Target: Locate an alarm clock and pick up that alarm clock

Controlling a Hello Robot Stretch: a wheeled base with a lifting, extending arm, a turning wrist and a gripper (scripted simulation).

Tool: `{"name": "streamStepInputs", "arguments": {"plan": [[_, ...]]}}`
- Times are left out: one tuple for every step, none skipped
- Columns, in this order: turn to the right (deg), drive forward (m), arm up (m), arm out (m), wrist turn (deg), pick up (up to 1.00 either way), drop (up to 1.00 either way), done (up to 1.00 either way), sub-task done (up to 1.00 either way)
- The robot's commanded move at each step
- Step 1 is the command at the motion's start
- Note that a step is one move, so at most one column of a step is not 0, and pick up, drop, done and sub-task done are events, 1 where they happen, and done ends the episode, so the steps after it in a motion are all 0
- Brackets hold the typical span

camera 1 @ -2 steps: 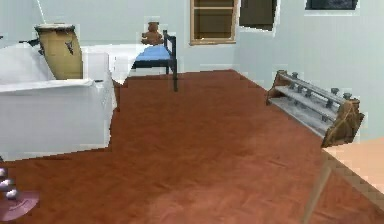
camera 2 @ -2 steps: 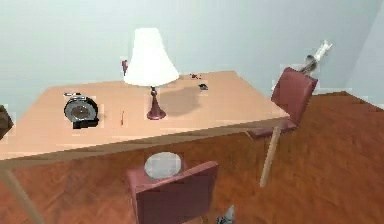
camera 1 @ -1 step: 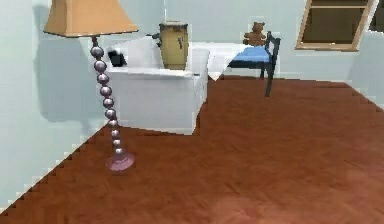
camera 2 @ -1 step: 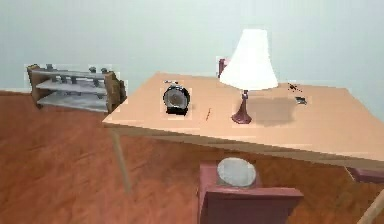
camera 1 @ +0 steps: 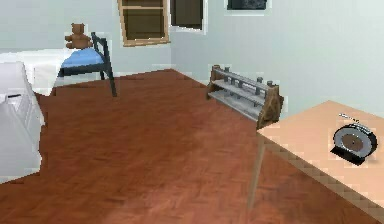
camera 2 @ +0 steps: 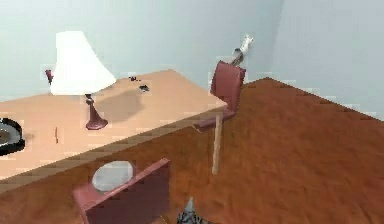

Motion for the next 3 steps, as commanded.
{"name": "streamStepInputs", "arguments": {"plan": [[18.0, 0.00, 0.00, 0.00, 0.0, 0.00, 0.00, 0.00, 0.00], [0.0, 0.80, 0.00, 0.00, 0.0, 0.00, 0.00, 0.00, 0.00], [-27.0, 0.00, 0.00, 0.00, 0.0, 0.00, 0.00, 0.00, 0.00]]}}
